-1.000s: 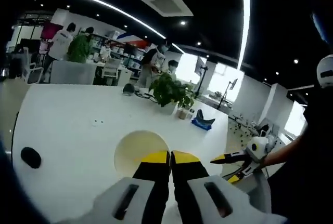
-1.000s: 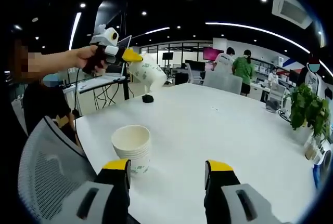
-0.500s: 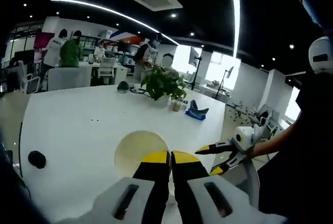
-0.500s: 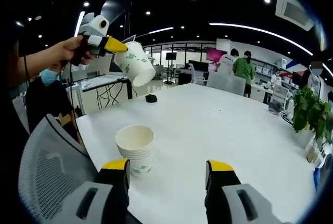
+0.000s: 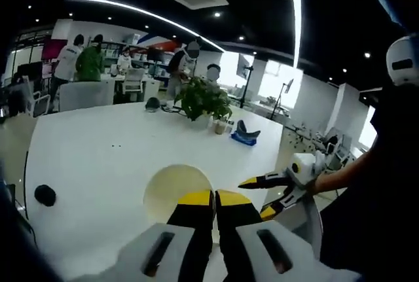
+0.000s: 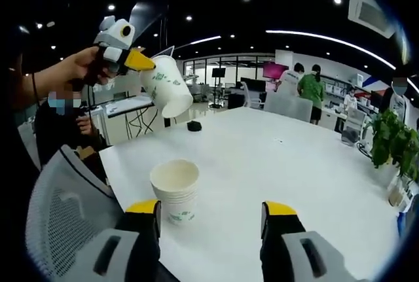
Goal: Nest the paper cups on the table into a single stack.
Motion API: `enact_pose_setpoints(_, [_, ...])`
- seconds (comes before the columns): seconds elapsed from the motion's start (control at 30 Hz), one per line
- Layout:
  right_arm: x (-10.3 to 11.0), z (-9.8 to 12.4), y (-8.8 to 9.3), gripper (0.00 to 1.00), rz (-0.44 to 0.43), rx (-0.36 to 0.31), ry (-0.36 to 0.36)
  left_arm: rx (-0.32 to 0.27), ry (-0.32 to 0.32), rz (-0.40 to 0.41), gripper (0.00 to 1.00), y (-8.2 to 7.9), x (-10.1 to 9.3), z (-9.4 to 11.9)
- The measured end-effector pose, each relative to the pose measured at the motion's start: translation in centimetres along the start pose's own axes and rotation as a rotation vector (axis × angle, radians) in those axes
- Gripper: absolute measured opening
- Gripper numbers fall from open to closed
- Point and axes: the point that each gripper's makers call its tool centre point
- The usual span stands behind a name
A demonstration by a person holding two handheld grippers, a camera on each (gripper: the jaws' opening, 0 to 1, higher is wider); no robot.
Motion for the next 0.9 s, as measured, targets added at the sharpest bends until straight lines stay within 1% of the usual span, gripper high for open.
enact_pose_setpoints(0.13, [0.2, -0.1, -0.2, 0.68, 0.001, -0.009, -0.007, 0.032, 0.007, -0.026, 0.00, 0.7, -0.6, -0.4])
enact_pose_setpoints(0.23, [0.5, -0.1, -0.2, 0.71, 0.005, -0.014, -0.014, 0.078, 0.011, -0.063, 0.00, 1.7, -1.0, -1.0])
enact_pose_setpoints(0.3, [0.5, -0.1, -0.2, 0.71, 0.011, -0.011, -0.016, 0.107, 0.019, -0.090, 0.00, 2.3, -1.3, -1.2])
enact_pose_setpoints(0.53, [0.4, -0.1, -0.4, 0.71, 0.007, -0.020, -0.011, 0.149, 0.044, -0.124, 0.00, 3.4, -2.4, -2.5])
enact_pose_setpoints(0.8, [0.3, 0.0, -0.4, 0.72, 0.008, -0.026, -0.011, 0.207, 0.048, -0.159, 0.00, 5.1, -2.6, -3.3])
enact_pose_setpoints(0.83, [0.3, -0.1, -0.4, 0.72, 0.008, -0.026, -0.011, 0.227, 0.044, -0.177, 0.00, 5.5, -2.5, -3.4])
enact_pose_setpoints(0.9, [0.3, -0.1, -0.4, 0.72, 0.009, -0.025, -0.012, 0.246, 0.047, -0.192, 0.00, 5.9, -2.7, -3.5])
Point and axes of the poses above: the point that each gripper's makers call its tool centre point, and the gripper's own axes: z roughly backward along the fingers, x roughly to its left, y roughly out of its underside, and after that the axes turned 9 degrees about -x, right-handed
